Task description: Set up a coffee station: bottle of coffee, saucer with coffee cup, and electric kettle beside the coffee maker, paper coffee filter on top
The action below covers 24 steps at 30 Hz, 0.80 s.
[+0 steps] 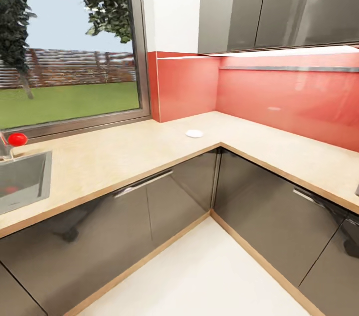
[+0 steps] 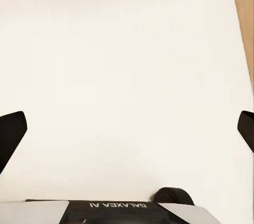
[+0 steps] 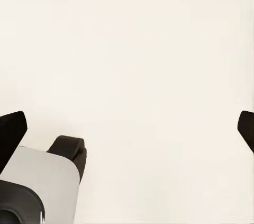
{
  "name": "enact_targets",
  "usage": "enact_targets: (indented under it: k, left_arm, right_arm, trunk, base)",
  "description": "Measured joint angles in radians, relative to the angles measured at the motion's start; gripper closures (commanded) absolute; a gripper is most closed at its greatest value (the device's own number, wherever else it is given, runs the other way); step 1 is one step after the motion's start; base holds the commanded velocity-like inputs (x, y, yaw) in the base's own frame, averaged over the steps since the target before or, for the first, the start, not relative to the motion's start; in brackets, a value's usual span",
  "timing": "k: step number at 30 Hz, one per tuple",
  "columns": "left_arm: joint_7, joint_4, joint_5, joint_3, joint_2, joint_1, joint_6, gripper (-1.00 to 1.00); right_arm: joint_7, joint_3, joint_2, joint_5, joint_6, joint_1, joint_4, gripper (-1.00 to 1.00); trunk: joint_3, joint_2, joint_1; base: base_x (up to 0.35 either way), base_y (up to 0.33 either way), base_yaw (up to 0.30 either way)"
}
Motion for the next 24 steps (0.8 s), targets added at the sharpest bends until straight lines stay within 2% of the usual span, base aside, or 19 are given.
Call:
enact_targets:
  k: [8,24]
  left_arm:
    - [0.0,0.0,0.0,0.0,0.0,0.0,0.0,-1.0]
    - [0.0,0.0,0.0,0.0,0.0,0.0,0.0,-1.0]
  right_arm:
    - [-0.001,0.0,0.001,0.0,-0.001,0.0,0.0,-1.0]
    - [-0.003,0.0,0.003,0.001,0.0,0.0,0.0,-1.0]
  trunk:
    - [0.0,0.0,0.0]
    - [0.0,0.0,0.0]
  base:
    - [0.036,-0.279,0.188]
    - [0.001,-0.025,0.272]
